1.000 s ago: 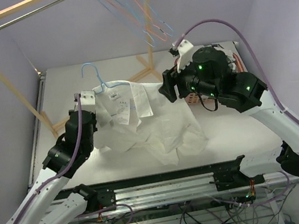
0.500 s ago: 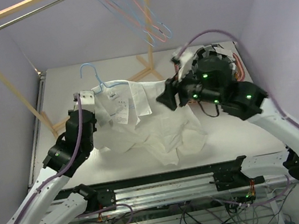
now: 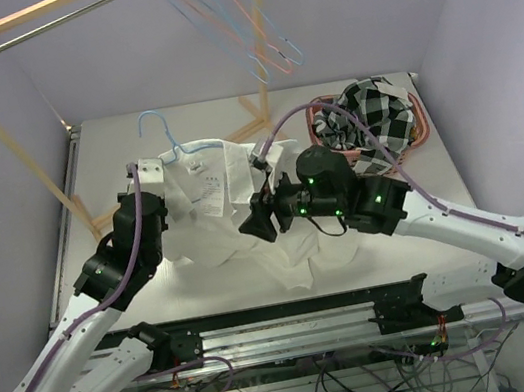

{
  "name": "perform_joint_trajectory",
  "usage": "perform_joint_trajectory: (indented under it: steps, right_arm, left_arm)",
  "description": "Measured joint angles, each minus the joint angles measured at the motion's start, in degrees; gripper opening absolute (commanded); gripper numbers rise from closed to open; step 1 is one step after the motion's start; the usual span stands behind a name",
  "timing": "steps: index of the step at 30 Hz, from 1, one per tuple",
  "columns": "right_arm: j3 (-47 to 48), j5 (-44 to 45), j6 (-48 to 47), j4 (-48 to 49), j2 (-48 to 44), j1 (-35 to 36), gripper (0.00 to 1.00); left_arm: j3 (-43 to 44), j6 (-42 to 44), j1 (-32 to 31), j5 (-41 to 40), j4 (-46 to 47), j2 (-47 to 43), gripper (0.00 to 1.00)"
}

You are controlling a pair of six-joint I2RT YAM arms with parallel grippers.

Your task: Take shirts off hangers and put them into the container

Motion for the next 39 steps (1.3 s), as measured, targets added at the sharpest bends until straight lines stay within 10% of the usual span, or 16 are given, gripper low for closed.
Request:
perform_joint_trajectory:
  steps: [20, 39]
  right_arm:
    - [-11.0, 39.8, 7.7, 17.8, 6.7, 11.0, 0.42]
    - [-14.3, 56.5, 7.3, 36.5, 9.3, 18.1, 0.42]
  left_arm:
    - [0.0, 0.0, 0.0, 0.5, 0.0, -1.4, 0.07]
    - [0.0, 0.0, 0.0, 1.3, 0.0, -1.6, 0.07]
